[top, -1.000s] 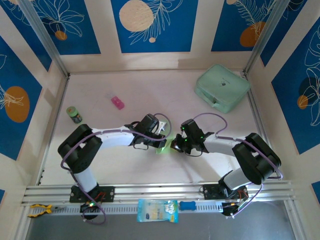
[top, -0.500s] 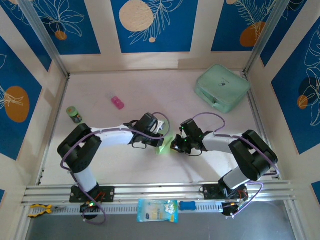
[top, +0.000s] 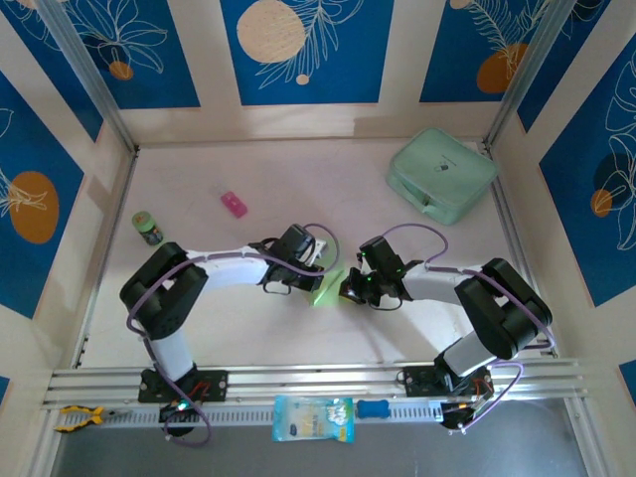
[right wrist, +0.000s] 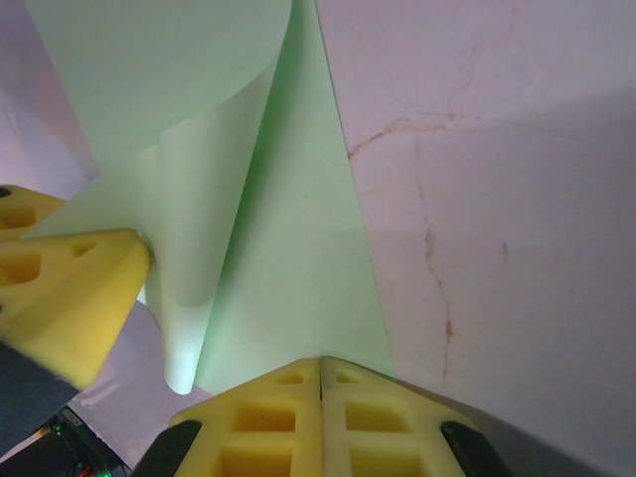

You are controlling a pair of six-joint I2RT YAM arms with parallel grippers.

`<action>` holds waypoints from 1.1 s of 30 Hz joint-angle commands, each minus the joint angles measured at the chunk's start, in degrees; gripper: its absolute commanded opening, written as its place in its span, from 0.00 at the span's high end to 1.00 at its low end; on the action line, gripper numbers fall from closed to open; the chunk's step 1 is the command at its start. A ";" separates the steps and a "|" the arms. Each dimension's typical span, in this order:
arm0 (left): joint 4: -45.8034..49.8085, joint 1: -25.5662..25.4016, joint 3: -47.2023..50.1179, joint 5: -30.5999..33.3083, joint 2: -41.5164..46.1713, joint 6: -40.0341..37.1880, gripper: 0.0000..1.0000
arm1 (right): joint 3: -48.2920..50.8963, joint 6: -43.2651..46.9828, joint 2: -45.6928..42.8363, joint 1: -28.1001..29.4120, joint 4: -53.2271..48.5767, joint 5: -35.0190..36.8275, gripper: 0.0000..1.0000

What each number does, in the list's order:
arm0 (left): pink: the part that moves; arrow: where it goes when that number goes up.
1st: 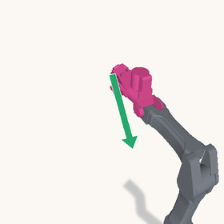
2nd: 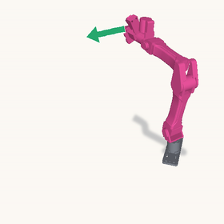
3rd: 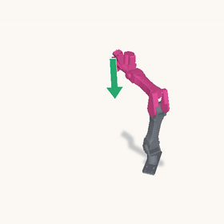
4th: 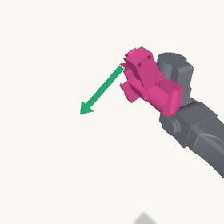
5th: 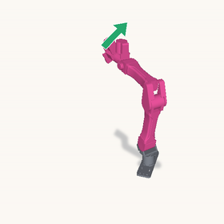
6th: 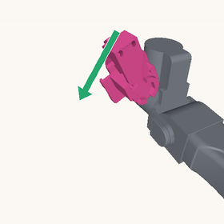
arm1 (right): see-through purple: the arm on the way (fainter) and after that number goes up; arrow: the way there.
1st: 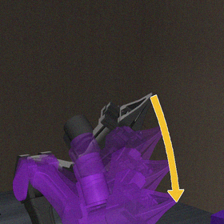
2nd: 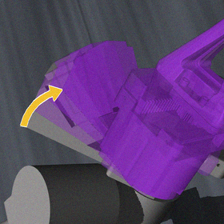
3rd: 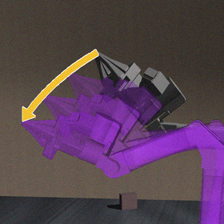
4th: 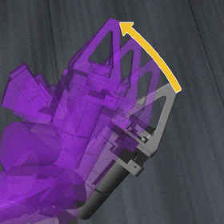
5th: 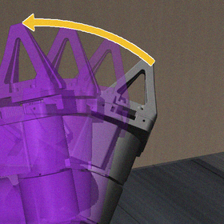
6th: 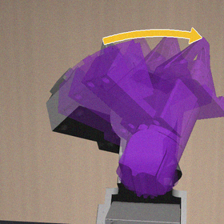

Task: Fold a paper plane with a square sheet of paper (pick it up from the middle)
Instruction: Fold the triangle a second time at the center of the table.

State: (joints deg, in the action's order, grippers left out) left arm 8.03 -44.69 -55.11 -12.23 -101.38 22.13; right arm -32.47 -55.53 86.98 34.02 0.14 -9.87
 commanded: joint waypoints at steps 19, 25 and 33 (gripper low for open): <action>1.03 0.98 -0.27 2.21 -0.05 -1.39 1.00 | -0.22 0.82 0.38 -0.36 -3.68 -1.47 0.97; 1.02 1.00 -0.20 2.51 0.09 -1.50 1.00 | -0.41 1.12 0.47 -0.53 -4.06 -1.71 0.97; -0.43 0.95 0.69 3.25 0.27 -0.51 1.00 | -0.51 1.22 0.49 -0.53 -4.23 -1.82 0.97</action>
State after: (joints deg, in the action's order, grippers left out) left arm 8.19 -44.36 -55.11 -9.93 -101.54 21.10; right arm -32.60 -55.51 86.96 33.74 -0.82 -10.83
